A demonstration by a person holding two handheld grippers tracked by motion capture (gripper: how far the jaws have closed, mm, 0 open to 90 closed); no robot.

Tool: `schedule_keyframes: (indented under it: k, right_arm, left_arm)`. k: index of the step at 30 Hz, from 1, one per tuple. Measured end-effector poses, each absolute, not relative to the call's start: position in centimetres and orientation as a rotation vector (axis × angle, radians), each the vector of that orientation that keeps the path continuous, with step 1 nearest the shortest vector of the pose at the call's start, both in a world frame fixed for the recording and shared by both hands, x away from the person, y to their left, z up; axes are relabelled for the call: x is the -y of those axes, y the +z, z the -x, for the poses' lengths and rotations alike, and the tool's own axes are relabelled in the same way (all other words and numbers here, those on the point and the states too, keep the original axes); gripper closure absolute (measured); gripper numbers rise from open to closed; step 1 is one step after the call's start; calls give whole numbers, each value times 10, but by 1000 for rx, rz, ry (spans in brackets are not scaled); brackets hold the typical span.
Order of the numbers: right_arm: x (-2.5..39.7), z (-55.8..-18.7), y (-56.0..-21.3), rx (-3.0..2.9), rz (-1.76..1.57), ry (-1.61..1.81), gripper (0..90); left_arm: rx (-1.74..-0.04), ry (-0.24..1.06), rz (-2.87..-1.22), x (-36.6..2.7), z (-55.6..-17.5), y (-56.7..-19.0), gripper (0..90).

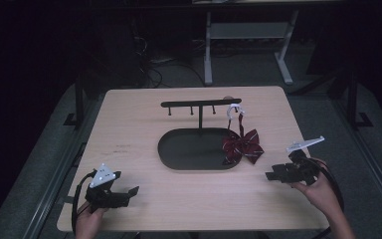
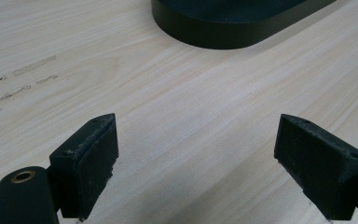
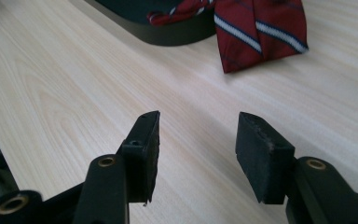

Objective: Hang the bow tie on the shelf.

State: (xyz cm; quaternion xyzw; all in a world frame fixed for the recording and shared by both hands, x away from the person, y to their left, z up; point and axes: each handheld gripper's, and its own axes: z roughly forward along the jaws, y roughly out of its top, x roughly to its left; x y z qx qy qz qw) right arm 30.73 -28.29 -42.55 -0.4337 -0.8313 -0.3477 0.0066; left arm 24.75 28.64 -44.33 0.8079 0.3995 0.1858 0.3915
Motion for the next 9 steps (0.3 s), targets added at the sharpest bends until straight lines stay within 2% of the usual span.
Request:
schedule_keyframes:
  k: [9]
  right_arm:
    - [282, -283, -435, 2598, 1385, -1165, 492]
  left_arm:
    - [-1015, 464, -2055, -286, -248, -443, 135]
